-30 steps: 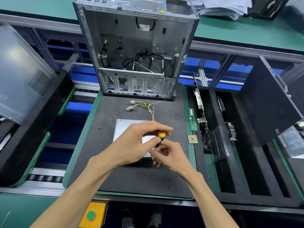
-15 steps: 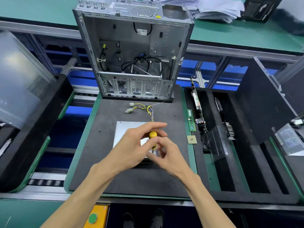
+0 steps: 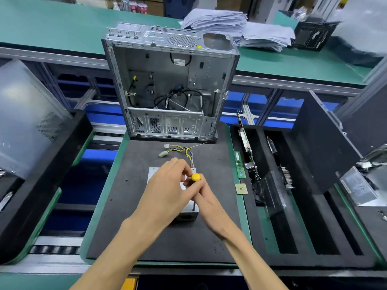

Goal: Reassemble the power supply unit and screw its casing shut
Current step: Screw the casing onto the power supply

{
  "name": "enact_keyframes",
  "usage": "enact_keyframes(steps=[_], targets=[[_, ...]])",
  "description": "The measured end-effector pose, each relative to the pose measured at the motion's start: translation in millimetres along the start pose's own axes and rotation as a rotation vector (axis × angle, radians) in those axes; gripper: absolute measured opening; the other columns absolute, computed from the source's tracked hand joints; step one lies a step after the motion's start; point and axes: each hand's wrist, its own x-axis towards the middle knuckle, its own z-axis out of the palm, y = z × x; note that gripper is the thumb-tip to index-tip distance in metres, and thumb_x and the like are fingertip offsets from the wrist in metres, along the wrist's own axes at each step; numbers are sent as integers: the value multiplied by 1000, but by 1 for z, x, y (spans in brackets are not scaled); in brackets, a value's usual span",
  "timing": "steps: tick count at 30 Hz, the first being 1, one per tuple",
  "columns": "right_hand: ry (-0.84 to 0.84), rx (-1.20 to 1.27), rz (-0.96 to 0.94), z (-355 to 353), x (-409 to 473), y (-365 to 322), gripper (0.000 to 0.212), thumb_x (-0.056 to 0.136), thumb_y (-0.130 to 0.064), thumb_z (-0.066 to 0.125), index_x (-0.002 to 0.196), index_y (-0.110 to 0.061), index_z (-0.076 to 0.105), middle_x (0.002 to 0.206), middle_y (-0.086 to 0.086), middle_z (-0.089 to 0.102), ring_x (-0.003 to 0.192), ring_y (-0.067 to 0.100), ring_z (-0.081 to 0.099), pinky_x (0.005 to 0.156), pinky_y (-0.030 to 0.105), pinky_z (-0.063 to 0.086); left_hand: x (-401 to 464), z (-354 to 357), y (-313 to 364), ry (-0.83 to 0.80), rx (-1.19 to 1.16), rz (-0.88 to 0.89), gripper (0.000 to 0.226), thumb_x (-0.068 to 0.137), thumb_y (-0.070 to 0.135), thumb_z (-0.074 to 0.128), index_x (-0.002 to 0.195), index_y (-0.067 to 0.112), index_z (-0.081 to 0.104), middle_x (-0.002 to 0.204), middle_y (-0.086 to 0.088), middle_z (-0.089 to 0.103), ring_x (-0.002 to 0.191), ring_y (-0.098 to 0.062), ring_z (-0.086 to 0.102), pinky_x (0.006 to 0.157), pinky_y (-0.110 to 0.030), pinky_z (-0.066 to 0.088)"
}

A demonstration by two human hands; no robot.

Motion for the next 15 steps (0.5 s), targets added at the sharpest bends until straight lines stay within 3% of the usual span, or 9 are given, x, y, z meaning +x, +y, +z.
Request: enact_keyframes(steps=[2, 4, 6, 9, 13, 15], targets=[[-19, -6, 21, 1, -4, 0, 22, 104, -42, 40, 124, -46, 50, 130, -28, 57, 128, -7, 48, 99, 11, 38, 3, -2, 1, -43, 4, 18, 19, 86, 26, 77, 85, 18, 60, 76, 14, 53, 76, 0, 50, 69, -17, 41], [1, -35, 3, 0, -5, -2, 28, 107, -35, 38, 130, -40, 52, 134, -19, 59, 132, -1, 49, 105, 16, 40, 5, -9, -1, -121, 21, 107, 11, 90, 20, 74, 92, 14, 64, 85, 9, 57, 82, -4, 53, 77, -23, 45], [24, -94, -16, -5, -5, -8, 25, 106, -31, 42, 122, -28, 61, 119, 3, 67, 113, 10, 60, 101, 37, 47, 6, -17, -6, -215, 34, 201, 7, 95, 15, 67, 101, 11, 66, 93, 4, 57, 90, -15, 56, 83, -33, 47], [32, -213, -55, -20, -4, -13, 19, 98, -34, 54, 103, -22, 68, 94, 23, 62, 83, 19, 51, 82, 52, 47, 6, -23, -14, -307, 13, 285, 18, 98, 8, 61, 114, 12, 68, 105, 4, 59, 98, -16, 56, 87, -31, 46], [86, -276, -83, -26, -5, -13, 29, 90, -41, 64, 105, -18, 73, 93, 7, 75, 86, 29, 68, 88, 52, 55, 2, -20, -15, -281, -63, 243, 21, 94, 21, 69, 114, 25, 73, 102, 9, 54, 91, -6, 53, 82, -19, 44], [116, -287, -122, -24, -4, -9, 19, 90, -30, 69, 107, -22, 73, 93, -1, 77, 83, 21, 70, 85, 43, 57, 4, -19, -12, -236, -103, 207, 15, 89, 25, 75, 104, 26, 76, 94, 10, 52, 82, -5, 52, 73, -15, 41]])
